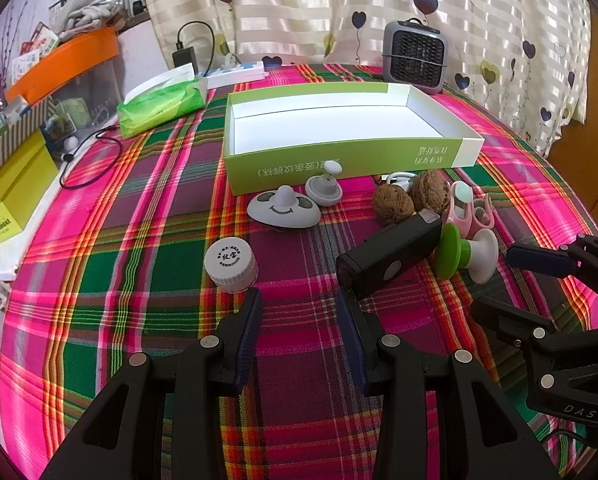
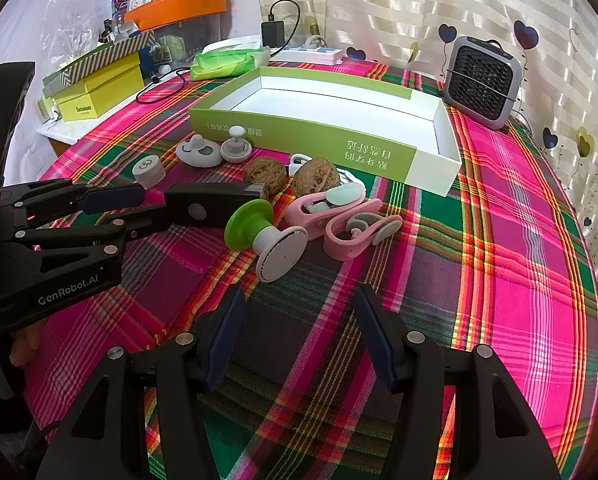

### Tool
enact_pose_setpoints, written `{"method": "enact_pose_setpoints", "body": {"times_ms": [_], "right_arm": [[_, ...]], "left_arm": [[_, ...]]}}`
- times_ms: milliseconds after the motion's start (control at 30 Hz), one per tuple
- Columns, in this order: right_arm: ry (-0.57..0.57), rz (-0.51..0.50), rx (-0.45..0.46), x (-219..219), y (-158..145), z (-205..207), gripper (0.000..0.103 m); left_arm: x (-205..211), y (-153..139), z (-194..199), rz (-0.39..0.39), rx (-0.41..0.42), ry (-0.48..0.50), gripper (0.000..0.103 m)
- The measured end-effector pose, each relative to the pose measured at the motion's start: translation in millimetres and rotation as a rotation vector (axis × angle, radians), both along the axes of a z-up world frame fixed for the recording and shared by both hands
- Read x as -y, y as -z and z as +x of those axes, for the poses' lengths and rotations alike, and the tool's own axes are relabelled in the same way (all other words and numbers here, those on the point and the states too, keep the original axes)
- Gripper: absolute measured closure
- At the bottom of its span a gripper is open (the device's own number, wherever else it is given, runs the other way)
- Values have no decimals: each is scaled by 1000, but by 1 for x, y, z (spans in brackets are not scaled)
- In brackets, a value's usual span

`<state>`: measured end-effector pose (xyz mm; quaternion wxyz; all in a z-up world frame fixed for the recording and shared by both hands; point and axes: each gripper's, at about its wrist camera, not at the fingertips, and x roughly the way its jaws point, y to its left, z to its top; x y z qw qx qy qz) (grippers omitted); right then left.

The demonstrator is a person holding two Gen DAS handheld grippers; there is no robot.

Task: Organize objects
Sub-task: 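Move the left gripper toward the black device while the right gripper approaches the green suction-cup holder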

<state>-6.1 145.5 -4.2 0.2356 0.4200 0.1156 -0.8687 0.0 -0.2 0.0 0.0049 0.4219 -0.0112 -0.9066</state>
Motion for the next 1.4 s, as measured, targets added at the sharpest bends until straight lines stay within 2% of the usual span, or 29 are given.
{"method": "enact_pose_setpoints", "body": {"times_ms": [567, 833, 1400], "right_arm": [[0, -2, 1, 0, 0, 0, 45], [0, -2, 1, 0, 0, 0, 45], [0, -3, 1, 0, 0, 0, 45]], "left_arm": [[3, 1, -1, -11, -1, 0, 66], [-5, 0, 0, -52, -5, 0, 66], [-1, -1, 2, -8, 0, 27, 66]]}}
